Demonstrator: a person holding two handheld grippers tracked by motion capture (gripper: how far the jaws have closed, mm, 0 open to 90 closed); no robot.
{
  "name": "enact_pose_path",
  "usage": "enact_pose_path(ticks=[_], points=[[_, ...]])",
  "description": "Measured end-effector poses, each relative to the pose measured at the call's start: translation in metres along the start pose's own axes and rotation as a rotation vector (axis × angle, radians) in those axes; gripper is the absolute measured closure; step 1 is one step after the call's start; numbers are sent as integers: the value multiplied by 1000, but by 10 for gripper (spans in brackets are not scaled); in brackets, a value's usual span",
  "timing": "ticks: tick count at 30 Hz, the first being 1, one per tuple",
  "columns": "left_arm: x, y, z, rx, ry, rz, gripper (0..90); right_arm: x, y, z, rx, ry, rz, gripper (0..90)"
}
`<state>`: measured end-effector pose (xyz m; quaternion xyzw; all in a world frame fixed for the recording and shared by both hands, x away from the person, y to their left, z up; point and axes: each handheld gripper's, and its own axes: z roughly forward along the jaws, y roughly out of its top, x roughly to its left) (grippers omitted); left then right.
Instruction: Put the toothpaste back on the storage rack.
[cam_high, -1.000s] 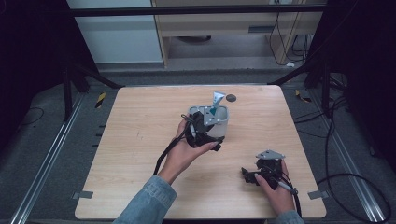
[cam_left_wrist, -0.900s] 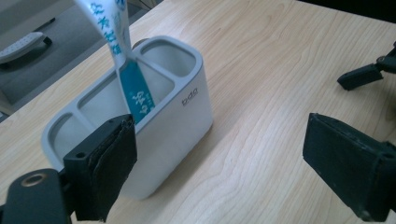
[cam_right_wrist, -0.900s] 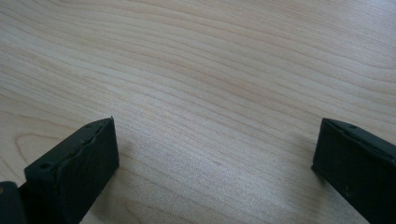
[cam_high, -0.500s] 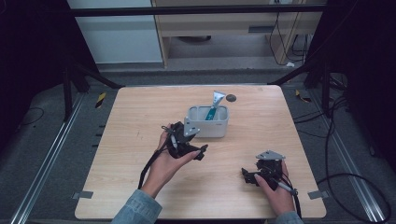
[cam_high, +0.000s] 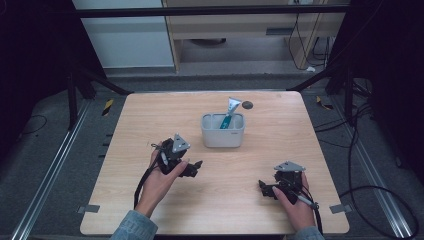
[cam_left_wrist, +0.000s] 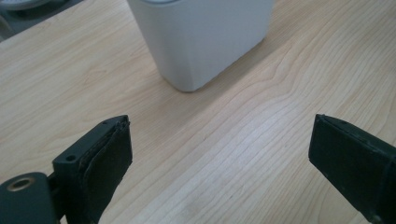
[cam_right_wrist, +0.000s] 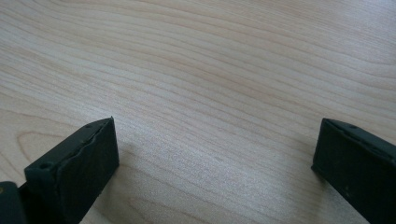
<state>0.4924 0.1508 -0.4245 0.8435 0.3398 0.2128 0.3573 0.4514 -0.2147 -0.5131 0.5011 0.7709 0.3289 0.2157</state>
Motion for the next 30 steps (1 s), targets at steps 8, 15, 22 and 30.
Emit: enact_pose_path(ticks=[8, 15, 22, 30], points=[[19, -29, 1, 27, 38, -46, 59, 0, 0, 0, 0, 0, 0, 4], [24, -46, -4, 55, 61, -55, 60, 0, 0, 0, 0, 0, 0, 4], [46, -69, -4, 76, 92, -122, 60, 0, 0, 0, 0, 0, 0, 4], [66, -91, -8, 95, 124, -167, 61, 0, 0, 0, 0, 0, 0, 4]])
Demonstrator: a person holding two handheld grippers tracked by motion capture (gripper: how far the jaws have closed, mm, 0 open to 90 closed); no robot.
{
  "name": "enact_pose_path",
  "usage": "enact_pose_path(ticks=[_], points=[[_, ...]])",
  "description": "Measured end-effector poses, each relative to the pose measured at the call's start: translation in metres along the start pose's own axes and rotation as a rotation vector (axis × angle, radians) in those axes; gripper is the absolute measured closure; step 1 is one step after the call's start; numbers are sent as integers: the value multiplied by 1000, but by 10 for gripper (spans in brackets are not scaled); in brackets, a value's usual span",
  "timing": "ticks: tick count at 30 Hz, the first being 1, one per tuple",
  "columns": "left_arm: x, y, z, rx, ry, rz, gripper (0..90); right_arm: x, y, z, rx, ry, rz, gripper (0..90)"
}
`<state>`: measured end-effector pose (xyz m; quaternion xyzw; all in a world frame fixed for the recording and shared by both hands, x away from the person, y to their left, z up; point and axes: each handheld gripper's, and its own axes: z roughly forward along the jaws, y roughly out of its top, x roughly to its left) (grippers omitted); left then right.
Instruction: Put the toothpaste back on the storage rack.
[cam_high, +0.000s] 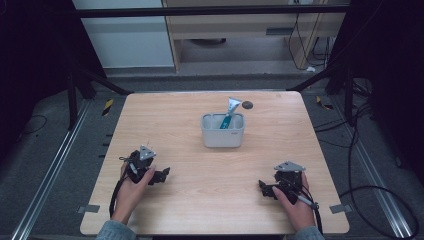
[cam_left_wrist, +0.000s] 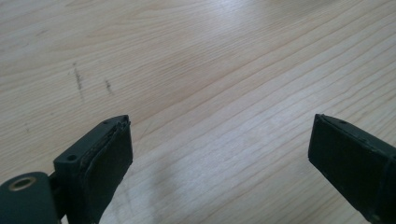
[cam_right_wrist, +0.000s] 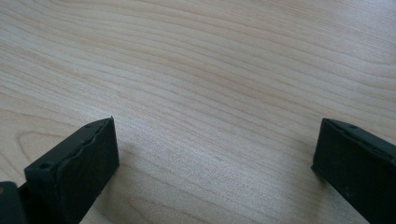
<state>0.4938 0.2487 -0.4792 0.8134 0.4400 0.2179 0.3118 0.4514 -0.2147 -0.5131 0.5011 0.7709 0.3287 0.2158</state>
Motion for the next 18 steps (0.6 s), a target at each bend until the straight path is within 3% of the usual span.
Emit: enact_pose_path(ticks=[9, 14, 18], points=[[22, -14, 3, 20, 27, -38, 60, 0, 0, 0, 0, 1, 1, 4], [34, -18, 10, 38, 42, -79, 61, 0, 0, 0, 0, 0, 1, 4], [39, -20, 15, 34, 42, -87, 60, 0, 0, 0, 0, 1, 0, 4]])
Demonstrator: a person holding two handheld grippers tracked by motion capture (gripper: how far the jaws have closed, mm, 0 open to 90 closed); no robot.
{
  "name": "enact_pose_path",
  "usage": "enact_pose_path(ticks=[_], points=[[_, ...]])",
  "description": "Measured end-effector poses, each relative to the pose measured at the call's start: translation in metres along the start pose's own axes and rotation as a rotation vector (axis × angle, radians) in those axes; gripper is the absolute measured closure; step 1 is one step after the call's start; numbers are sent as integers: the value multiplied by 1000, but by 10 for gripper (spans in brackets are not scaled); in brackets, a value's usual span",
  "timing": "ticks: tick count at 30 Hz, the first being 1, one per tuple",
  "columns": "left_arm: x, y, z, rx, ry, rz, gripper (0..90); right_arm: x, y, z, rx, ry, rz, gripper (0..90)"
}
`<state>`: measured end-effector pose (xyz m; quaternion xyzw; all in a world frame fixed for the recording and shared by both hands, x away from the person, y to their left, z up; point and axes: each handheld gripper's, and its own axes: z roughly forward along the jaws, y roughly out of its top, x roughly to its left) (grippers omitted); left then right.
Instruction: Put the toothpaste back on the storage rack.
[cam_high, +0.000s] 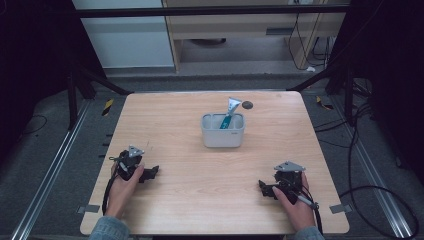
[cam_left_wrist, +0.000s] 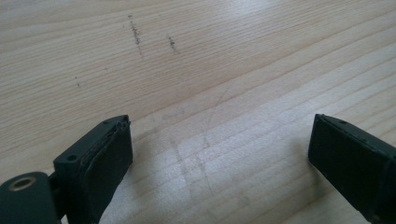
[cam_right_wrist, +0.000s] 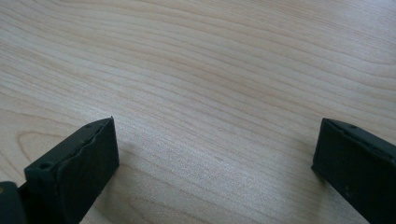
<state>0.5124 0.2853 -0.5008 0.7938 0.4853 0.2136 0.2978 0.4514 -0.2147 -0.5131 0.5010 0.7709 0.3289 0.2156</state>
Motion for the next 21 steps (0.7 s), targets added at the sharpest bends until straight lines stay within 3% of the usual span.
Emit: enact_pose_path(ticks=[8, 21], points=[[8, -4, 7, -53, -26, -20, 22, 0, 0, 0, 0, 1, 2, 4], [9, -4, 7, -43, -17, -27, 0, 1, 0, 0, 0, 0, 2, 4]])
